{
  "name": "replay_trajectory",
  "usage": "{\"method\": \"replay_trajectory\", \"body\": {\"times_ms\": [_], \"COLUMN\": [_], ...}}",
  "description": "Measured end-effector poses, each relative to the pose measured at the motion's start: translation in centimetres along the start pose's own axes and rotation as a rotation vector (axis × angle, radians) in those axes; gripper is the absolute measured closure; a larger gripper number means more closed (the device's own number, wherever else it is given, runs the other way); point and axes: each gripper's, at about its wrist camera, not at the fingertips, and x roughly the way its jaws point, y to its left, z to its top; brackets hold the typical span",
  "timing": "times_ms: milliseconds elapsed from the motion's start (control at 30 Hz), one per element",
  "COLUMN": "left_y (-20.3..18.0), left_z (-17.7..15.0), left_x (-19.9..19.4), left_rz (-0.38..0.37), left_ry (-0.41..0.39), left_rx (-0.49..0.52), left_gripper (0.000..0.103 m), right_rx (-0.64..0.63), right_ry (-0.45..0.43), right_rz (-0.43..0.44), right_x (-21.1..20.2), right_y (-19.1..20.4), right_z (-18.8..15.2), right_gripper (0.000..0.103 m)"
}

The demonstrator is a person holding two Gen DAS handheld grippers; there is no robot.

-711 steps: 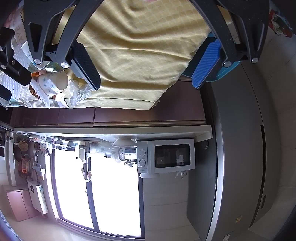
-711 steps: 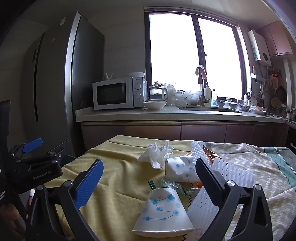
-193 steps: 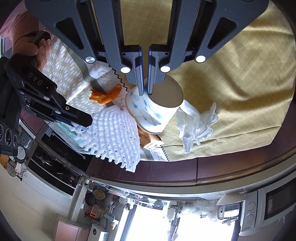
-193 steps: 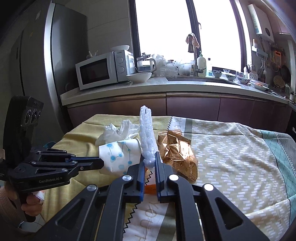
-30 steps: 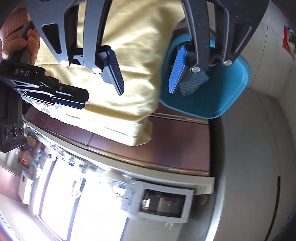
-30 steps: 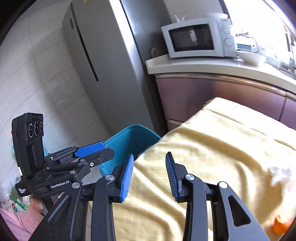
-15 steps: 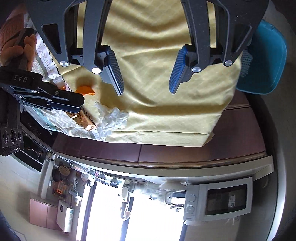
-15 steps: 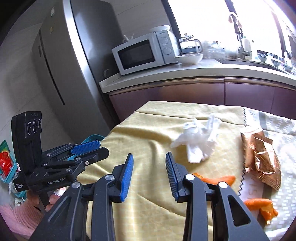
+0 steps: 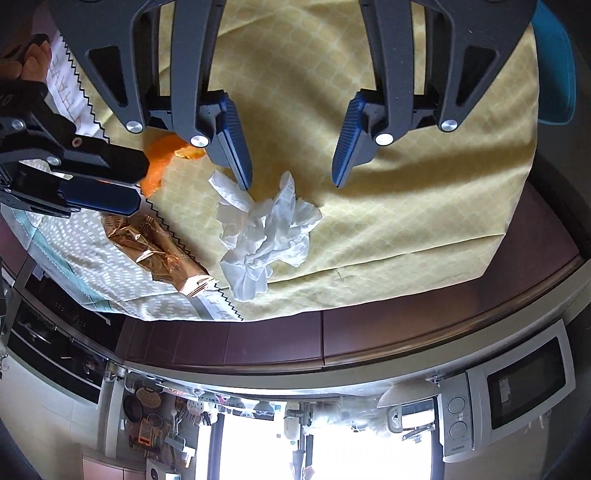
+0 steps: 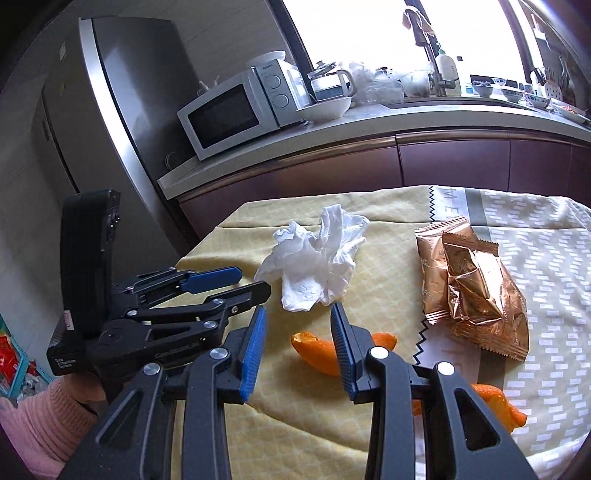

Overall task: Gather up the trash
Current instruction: 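Close the left tool on one white tissue while the right tool grasps another tissue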

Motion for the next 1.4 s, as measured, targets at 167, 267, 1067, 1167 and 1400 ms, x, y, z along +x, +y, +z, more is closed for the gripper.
{"method": "replay_trajectory", "body": {"times_ms": [167,267,1067,1167,1400], "left_y": [0.4,0.9,6.8,7.4,8.7], "left_z": [0.6,0.5,-4.8,-5.4,-6.6], "left_x": [1.5,0.9,-7.9,-8.5,-9.6], "left_rz": [-0.019,-0.011,0.000,0.002,0.012], "left_ry": [0.023,0.002,-0.083,-0.089,-0.097], "left_rx": [-0.029,-0.042,-0.196,-0.212,-0.244], "left_gripper": [0.100,0.100,0.101,0.101,0.101], "right_rx": [-0.016,-0.031,0.014,0.029,0.058], "right_ry": [0.013,0.018,0.097,0.117,0.155], "right_rz": [0.006,0.008,-0.067,-0.074,-0.089], "right_x": [0.8,1.4,6.8,7.8,9.3], "right_y": [0.2,0.6,0.4,0.2,-0.4], "right_z": [0.3,0.6,3.4,3.8,3.4], "right_gripper": [0.069,0.069,0.056,0.056,0.070]}}
